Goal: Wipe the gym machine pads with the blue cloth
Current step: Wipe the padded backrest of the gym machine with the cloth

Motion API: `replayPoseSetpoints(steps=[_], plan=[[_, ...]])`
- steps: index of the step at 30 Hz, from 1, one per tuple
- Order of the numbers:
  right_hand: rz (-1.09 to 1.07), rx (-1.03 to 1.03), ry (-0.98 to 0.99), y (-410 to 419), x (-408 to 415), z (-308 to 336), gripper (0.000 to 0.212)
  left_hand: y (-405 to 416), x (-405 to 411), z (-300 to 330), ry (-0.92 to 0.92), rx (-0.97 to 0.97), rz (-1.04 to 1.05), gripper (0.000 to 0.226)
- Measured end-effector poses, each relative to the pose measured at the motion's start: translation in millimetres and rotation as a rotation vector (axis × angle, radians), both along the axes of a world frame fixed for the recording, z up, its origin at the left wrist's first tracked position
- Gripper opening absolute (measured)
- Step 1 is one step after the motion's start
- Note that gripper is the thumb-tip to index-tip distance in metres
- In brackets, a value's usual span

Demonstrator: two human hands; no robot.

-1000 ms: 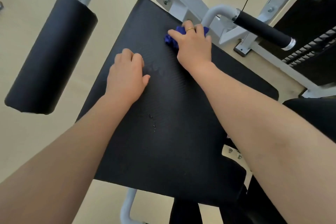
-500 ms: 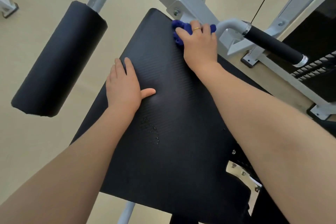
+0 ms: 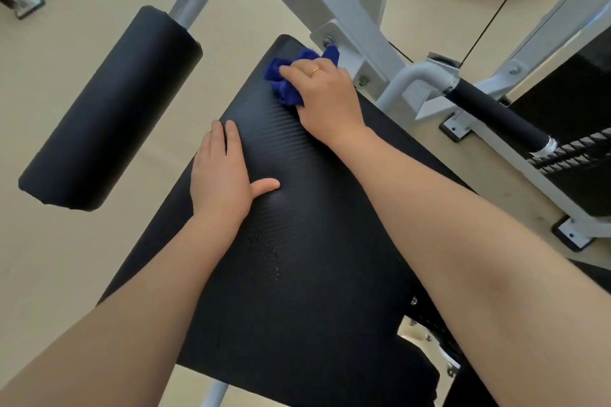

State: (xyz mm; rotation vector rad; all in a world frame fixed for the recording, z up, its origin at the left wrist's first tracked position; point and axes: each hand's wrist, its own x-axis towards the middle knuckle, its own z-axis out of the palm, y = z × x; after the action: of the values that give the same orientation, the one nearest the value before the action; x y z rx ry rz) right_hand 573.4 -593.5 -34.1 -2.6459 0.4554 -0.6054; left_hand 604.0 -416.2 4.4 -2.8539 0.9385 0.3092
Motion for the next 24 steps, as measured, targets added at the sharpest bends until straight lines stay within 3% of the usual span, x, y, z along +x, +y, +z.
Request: replayPoseSetpoints(steps=[3,8,13,15,22,24], plan=[[-0.142,0.178,0.064,10,9,5,0.042,1,0,0,0.012,-0.012,0.007,0.114],[0.248,-0.074,0.01,36,5,-2,0.028,1,-1,1,0.011,-0.024,0.019,0.114],[-0.093,0.011,0.101,-6,37,9,0.038,-1,0,1,0.026,-0.003,0.021,0.114],[-0.127,0.028,0.132,-6,40,11,0.038,-1,0,1,0.023,-0.003,0.02,0.114],[0.389,-0.031,0.084,50,-11,4,0.031,-2,1,-1,0.025,-0.054,0.053,0.117],[0.338,-0.075,0.107,28,-9,4,0.031,-2,1,0,0.032,-0.057,0.085,0.116]])
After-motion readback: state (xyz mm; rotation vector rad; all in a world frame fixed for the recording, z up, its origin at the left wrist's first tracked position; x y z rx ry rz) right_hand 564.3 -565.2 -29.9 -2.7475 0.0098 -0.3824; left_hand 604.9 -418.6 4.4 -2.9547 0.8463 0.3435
